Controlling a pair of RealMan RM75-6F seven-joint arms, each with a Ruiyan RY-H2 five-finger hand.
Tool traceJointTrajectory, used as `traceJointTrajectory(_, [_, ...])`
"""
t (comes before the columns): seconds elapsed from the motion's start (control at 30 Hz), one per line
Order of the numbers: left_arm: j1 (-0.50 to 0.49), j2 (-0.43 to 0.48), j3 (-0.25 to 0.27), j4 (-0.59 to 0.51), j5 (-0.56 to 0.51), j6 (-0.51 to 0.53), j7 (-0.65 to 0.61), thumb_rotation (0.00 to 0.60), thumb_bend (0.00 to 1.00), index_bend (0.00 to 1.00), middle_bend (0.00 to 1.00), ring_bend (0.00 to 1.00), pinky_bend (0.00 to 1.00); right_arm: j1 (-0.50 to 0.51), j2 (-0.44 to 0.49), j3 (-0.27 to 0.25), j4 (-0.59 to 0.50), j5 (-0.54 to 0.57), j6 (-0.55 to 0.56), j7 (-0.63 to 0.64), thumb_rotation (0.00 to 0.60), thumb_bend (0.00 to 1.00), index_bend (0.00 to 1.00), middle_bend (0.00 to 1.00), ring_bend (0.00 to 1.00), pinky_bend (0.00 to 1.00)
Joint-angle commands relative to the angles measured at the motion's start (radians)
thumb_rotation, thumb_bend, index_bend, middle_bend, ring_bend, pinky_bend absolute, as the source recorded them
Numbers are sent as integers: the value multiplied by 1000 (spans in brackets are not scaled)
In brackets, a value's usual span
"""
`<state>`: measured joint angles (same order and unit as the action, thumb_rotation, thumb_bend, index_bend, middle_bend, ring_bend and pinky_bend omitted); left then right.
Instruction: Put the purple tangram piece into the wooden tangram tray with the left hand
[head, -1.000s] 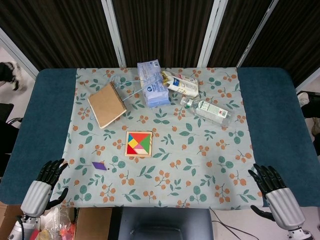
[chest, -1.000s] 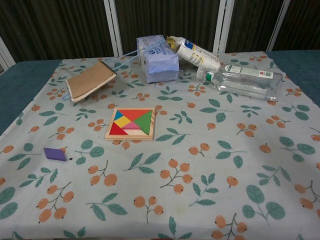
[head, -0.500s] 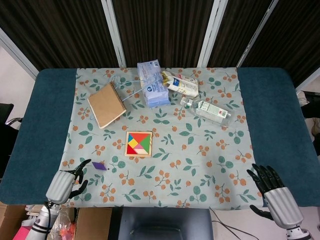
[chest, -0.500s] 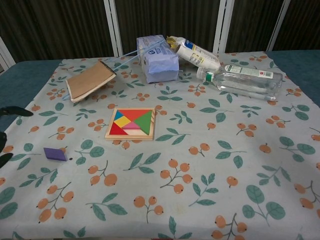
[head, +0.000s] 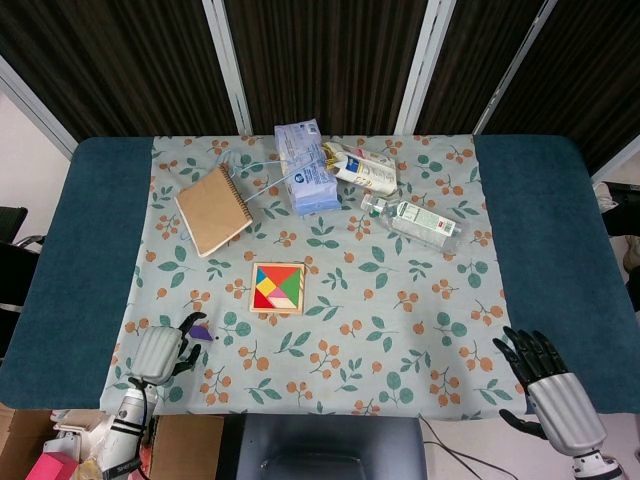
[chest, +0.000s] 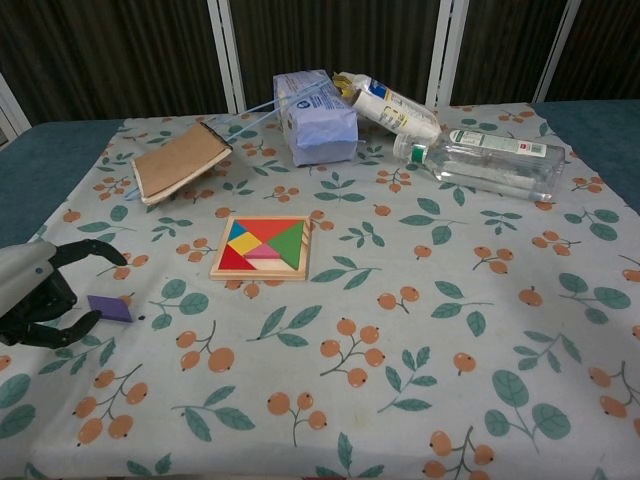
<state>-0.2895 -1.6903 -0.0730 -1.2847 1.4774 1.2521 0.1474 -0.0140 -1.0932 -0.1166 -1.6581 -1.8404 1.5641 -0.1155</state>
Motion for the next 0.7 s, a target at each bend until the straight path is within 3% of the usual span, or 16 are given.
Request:
traceJointTrajectory(0.03, [-14,-36,-10,47,-25,-17,9,600,408,313,1000,1000,1000,1,2,-2,1,-2,-1,3,600,160,0,0,0,0])
traceJointTrajectory(0.7, [-24,-80,-18,147,-88,-35,0,600,406,434,1000,1000,1000,-1,7,-5,7,-9,11,17,600,160,0,0,0,0])
